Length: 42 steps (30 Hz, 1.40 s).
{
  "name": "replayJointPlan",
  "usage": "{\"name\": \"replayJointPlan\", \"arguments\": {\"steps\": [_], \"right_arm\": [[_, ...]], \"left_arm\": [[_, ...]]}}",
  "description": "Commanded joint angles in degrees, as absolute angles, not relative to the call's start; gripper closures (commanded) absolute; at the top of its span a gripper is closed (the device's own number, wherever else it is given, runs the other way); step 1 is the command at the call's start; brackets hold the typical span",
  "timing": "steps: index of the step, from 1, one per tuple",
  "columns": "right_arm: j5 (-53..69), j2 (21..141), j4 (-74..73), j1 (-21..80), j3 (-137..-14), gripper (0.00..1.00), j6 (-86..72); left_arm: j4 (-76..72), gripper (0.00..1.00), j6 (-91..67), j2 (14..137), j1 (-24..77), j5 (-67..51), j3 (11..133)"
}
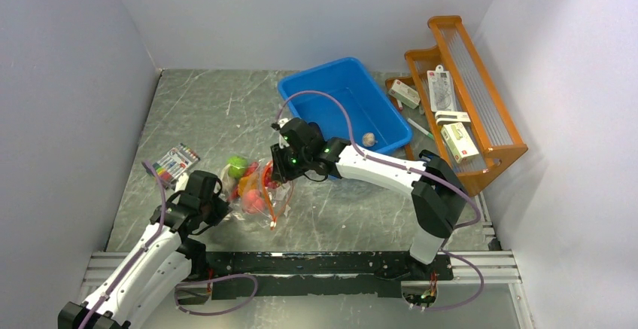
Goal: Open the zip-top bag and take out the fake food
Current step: Pick up the fake fruit from the zipper food storage bag, then place the fake fruit in the bin.
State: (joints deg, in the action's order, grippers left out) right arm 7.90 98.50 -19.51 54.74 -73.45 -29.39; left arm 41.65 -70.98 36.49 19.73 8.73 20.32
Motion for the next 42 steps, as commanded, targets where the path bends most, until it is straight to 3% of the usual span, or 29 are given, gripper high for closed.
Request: {"name": "replayJointPlan", "arguments": {"steps": [1,23,30,35,42], "right_arm": [[11.0,96.5,-16.7,54.6,-73.9,0.87,-30.5],[5.3,85.7,-15.1,53.7,-70.3,0.87,-28.0],[10.0,81.7,-10.1,53.7,-68.8,0.88,-26.7],[5.4,79.1,-11.3,53.7,-68.8,0.88,-24.7],[-7.7,74.8,-16.3,53.7,-71.4,0.91,-18.3]], "left_arm": [[42.6,0.93,-70.8,36.0,20.0,9.7,22.2],[43.4,0.91,-71.5,35.6,20.0,10.5,22.9],[43.7,0.67,-70.3,35.2,20.0,9.7,24.6],[45.3,0.35,-71.0,33.6,20.0,9.5,26.3],[49.0,0.27,-71.6,31.1,20.0,11.4,30.2]]}}
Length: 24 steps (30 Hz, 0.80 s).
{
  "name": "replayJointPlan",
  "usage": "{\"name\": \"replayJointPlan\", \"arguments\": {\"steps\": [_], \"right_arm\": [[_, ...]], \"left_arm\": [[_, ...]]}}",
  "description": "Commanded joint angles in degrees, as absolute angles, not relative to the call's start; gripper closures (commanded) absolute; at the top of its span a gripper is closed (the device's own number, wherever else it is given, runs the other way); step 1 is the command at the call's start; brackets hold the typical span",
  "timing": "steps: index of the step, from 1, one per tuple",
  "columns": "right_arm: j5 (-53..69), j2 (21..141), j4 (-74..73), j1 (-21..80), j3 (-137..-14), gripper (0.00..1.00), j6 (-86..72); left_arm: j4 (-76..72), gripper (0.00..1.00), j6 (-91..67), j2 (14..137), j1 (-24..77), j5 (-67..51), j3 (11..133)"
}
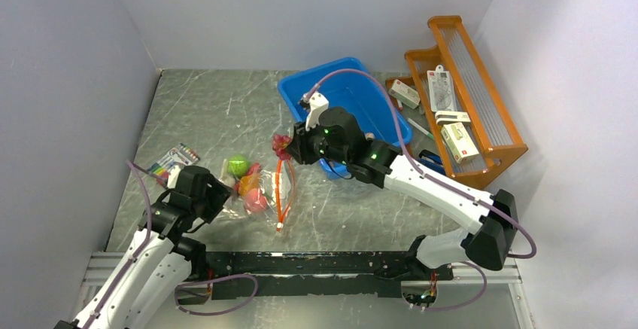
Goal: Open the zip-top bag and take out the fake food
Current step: Place the fake fruit in the bin.
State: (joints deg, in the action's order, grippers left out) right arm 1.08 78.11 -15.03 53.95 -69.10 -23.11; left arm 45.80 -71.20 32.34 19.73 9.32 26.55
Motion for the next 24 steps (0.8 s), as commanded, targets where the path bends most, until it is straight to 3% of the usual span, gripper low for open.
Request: {"name": "replayJointPlan", "arguments": {"steps": [1,11,18,24], "right_arm": [[-9.5,73.8,-16.3,53.6,-71.6,0.91,-17.6],[-33.5,70.1,-22.7,51.3,-72.8,0.96,-13.8],[-27.9,70.1,-24.8,39.4,-73.0,0.94,-12.6],[-17.0,78.2,-27.8,31.9,-79.4,0.92,-14.3]], "left_arm": [[49.3,0.26,-71.5,30.8,20.0,11.7,30.8],[50.6,0.18,-65.0,34.4,20.0,11.1,36.0],[50.6,0.17,-62.9,35.1,20.0,11.3,37.6],[50.1,0.17,-61.1,35.7,20.0,9.5,37.5]]}}
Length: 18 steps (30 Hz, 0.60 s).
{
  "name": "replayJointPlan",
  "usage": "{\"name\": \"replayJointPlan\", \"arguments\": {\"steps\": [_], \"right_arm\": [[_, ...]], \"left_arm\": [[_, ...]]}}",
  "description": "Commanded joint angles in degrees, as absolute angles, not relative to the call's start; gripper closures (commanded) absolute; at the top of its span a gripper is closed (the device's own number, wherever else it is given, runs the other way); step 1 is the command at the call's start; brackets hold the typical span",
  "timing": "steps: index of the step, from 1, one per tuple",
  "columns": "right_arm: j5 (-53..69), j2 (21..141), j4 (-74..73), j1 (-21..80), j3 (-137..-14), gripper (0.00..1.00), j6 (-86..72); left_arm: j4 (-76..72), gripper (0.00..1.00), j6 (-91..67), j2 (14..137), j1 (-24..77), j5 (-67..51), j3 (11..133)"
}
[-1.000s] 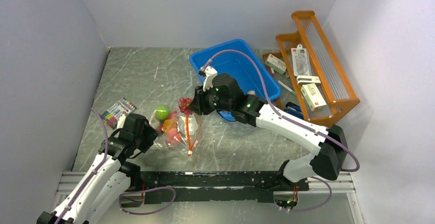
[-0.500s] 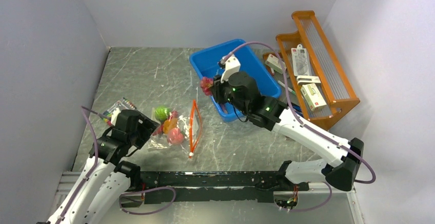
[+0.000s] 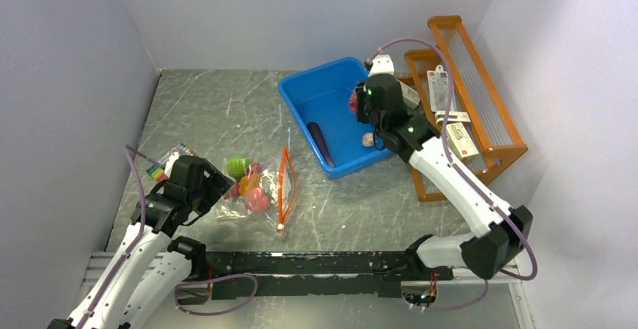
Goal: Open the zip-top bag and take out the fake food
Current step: Place the fake fruit in the bin.
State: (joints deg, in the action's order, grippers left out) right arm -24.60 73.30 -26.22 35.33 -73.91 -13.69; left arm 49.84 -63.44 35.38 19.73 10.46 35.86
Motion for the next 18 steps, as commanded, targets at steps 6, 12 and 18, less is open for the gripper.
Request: {"name": "replayJointPlan", "arguments": {"steps": [6,12,18], "right_arm": [[-13.2,89.6,-32.3,28.5,-90.3,0.91,-14.0],[-10.7,101.0,-34.8,28.5,-101.4,0.89,-10.5],[-3.0,113.5,-34.8,26.1,-109.3,0.89,-10.6]], "left_arm": [[48.4,0.07,-59.6,35.3,20.0,7.5,37.1],[47.2,0.0,-58.6,33.4,20.0,6.5,36.7],[47.6,0.01,-58.5,33.8,20.0,6.2,36.9]]}}
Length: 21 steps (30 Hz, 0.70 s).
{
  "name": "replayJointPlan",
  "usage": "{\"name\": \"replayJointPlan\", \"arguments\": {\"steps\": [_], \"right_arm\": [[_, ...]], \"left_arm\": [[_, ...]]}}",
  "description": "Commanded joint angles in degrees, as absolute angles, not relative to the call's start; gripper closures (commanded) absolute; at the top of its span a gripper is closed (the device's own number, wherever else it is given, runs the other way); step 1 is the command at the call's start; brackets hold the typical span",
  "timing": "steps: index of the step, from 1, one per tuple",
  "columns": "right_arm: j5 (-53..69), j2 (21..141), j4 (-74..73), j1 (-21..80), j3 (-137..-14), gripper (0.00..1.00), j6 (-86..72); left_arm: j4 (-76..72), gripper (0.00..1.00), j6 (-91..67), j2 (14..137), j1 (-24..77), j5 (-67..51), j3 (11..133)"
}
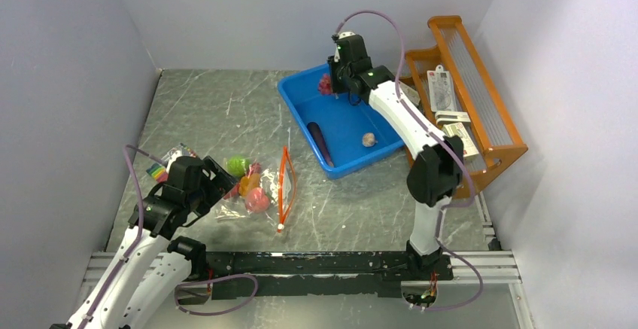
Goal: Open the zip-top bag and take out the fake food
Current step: Place the fake fruit in the bin.
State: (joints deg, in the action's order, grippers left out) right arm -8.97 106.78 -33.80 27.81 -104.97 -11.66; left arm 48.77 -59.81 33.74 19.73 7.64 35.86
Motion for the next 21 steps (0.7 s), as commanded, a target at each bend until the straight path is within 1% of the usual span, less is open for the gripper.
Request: {"name": "replayJointPlan", "arguments": {"steps": [1,6,10,17,21], "right_arm": [[-2.0,114.6,-34.0,25.6,-109.8,0.89,-10.5],[-0.7,123.2,-32.1,21.8,-109.5,0.88,-9.9],[1.1,129.4,-36.7,18.5,-112.3,0.86,-9.4],[-2.1,130.1,-35.7,17.4,-109.9,0.84,-8.9],[-3.3,131.3,-35.7,17.4,-112.1,0.83,-9.0]], "left_arm": [[47.8,0.0,-58.4,33.9,20.0,6.2,37.0],[47.1,0.0,-58.0,33.8,20.0,5.1,36.6],[46.6,0.0,-58.0,33.9,20.0,4.4,36.0],[46.4,0.0,-58.1,34.3,20.0,4.3,35.8],[46.2,0.0,-58.4,34.2,20.0,4.1,35.4]]}}
